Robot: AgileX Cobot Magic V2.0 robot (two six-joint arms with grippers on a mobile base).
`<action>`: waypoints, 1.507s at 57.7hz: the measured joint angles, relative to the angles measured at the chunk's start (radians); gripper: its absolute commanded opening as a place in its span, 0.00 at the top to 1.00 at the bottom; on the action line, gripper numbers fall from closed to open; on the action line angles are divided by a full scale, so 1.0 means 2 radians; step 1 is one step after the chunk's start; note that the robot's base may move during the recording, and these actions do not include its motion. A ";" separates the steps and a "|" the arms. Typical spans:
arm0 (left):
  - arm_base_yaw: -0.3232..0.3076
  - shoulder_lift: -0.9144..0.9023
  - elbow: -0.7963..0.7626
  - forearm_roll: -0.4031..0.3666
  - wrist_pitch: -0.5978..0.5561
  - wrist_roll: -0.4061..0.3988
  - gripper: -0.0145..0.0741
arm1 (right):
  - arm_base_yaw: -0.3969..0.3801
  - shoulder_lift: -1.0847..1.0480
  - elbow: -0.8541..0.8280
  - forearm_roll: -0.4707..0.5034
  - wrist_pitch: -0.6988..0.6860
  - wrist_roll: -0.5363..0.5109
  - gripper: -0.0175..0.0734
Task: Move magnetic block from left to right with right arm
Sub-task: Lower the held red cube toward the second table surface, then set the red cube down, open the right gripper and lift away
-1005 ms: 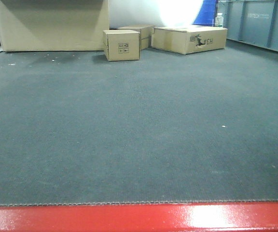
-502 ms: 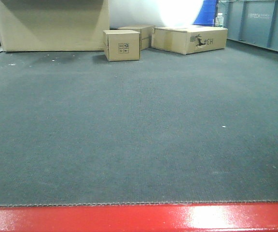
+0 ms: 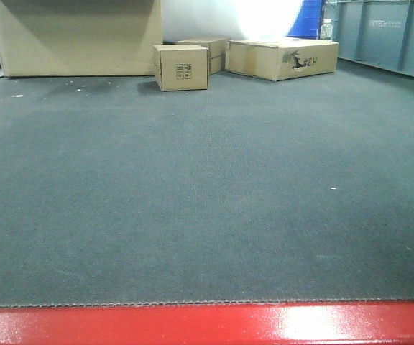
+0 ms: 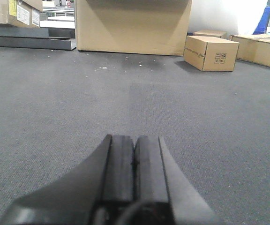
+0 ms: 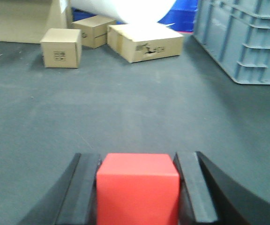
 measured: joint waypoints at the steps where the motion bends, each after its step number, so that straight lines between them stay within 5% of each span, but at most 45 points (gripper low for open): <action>1: 0.000 0.000 0.000 0.000 0.000 0.000 0.98 | 0.004 0.013 -0.009 0.000 0.000 0.000 0.53; 30: 0.000 0.000 0.000 0.000 0.000 0.000 0.98 | 0.193 0.368 -0.226 0.020 0.060 0.000 0.53; 51: 0.000 0.000 0.000 0.000 0.000 0.000 0.98 | 0.201 0.566 -0.298 0.086 0.089 0.012 0.53; 77: 0.000 0.000 0.000 0.000 0.000 0.000 0.98 | 0.201 0.700 -0.300 0.094 0.079 0.039 0.53; 87: 0.000 0.000 0.000 0.000 0.000 0.000 0.98 | 0.201 0.706 -0.300 0.094 0.080 0.039 0.34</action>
